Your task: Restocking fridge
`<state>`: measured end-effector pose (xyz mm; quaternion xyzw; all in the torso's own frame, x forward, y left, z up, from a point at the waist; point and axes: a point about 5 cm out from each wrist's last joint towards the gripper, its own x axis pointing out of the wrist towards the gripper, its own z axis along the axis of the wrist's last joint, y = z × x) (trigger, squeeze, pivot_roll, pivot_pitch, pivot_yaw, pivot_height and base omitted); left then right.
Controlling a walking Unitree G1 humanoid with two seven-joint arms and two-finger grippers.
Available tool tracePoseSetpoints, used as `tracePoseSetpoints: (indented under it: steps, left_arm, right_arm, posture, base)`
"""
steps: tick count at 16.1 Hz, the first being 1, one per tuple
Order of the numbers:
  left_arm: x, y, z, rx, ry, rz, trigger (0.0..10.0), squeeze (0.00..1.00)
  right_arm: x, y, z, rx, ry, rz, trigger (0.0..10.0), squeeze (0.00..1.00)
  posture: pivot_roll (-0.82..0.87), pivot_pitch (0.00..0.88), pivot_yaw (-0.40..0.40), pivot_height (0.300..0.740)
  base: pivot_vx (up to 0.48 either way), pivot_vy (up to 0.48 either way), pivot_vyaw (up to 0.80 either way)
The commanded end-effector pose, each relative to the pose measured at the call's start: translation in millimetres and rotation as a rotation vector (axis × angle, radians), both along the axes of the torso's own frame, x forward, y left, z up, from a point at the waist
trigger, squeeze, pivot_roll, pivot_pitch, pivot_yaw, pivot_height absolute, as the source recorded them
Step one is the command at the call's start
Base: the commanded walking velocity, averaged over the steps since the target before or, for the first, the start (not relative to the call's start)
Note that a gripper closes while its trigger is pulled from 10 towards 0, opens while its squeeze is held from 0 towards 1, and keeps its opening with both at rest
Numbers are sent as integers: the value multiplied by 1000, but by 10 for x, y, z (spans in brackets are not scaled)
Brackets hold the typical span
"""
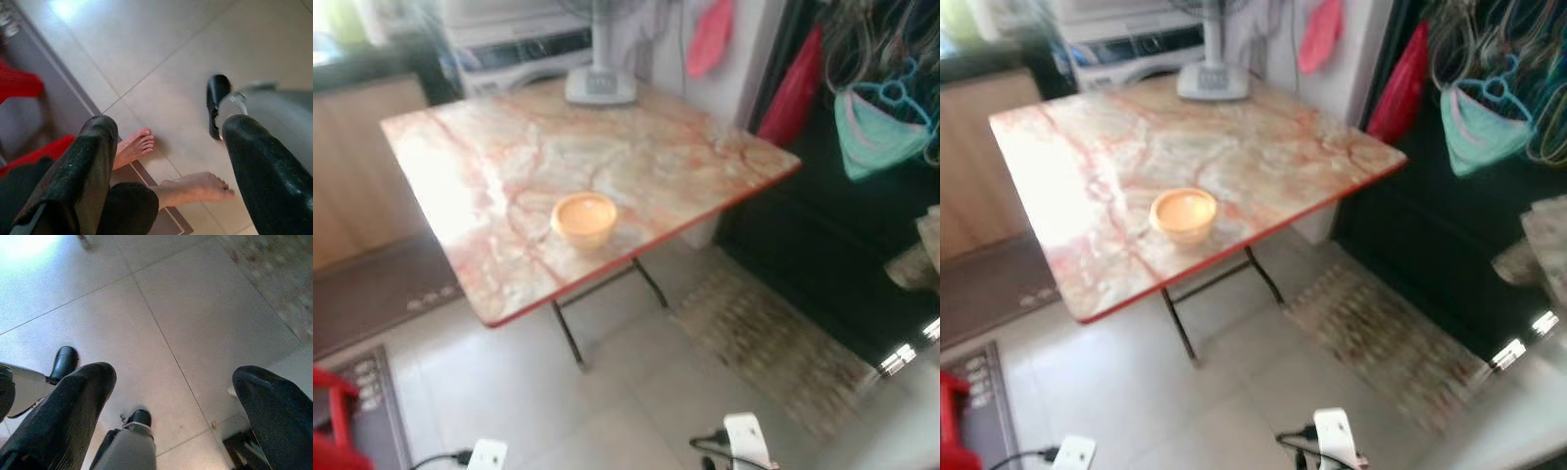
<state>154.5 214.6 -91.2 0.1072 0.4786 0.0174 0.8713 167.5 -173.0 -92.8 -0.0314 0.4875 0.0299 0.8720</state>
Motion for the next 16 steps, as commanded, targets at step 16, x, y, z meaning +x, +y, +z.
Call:
tracePoseSetpoints:
  steps: [16]
  left_arm:
    - [-79, -22, -39, -6, 32, 13, 10000, 0]
  right_arm:
    - [6, 4, 1, 1, 3, -4, 10000, 0]
  posture:
    - [56, 0, -15, 740]
  base:
    - [75, 0, 141]
